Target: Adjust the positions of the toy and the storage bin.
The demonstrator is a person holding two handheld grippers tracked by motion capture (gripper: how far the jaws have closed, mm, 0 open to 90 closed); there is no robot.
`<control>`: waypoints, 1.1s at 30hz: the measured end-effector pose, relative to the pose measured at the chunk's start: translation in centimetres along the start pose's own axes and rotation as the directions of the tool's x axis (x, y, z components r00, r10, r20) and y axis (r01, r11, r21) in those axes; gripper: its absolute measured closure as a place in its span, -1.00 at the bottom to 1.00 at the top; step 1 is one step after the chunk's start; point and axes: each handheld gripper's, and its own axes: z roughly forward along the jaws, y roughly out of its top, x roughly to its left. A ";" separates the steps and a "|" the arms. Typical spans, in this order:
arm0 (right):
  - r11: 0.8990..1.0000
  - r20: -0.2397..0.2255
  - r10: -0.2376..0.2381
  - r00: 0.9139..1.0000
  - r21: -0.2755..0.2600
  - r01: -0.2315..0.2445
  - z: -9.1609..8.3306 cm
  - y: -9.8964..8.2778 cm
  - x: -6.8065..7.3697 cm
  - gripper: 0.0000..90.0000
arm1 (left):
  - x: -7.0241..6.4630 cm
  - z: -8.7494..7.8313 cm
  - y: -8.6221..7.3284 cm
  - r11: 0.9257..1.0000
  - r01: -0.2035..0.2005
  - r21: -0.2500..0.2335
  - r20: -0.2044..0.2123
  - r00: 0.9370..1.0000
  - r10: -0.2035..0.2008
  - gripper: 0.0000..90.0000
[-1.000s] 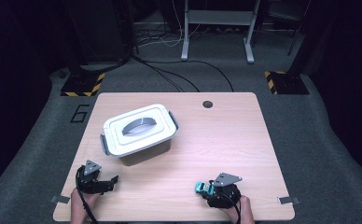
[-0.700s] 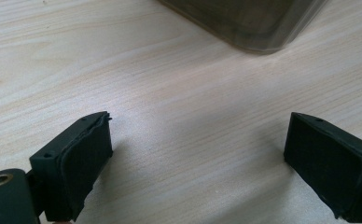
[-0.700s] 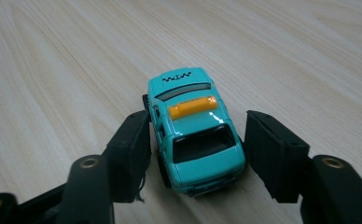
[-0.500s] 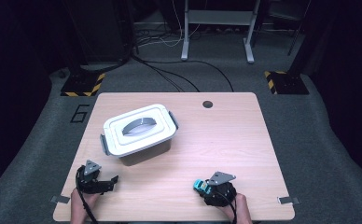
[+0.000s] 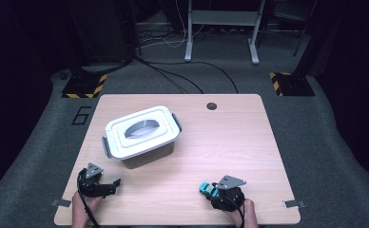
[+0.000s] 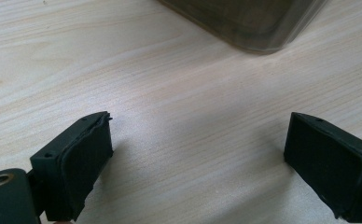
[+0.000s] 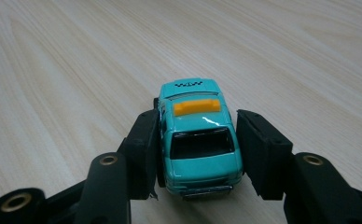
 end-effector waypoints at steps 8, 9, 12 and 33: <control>0.999 0.066 0.024 0.998 -0.025 -0.022 -1.3 -0.7 -1.3 0.12 | 0.0 0.0 0.0 1.000 0.000 0.000 -0.001 1.000 0.000 -0.84; 0.999 0.073 0.029 0.997 -0.035 -0.026 -1.5 -0.9 -1.5 0.12 | 0.0 0.0 0.0 1.000 0.001 -0.001 -0.001 1.000 -0.001 -0.84; 0.997 0.084 0.048 0.995 -0.066 -0.042 -2.1 -1.1 -2.1 0.12 | 0.0 0.0 0.0 1.000 0.001 -0.001 -0.001 1.000 -0.001 -0.84; 0.993 0.187 0.080 0.979 -0.106 -0.061 -4.9 0.5 -4.5 0.12 | 0.0 0.0 0.0 1.000 0.004 -0.001 0.001 1.000 -0.004 -0.84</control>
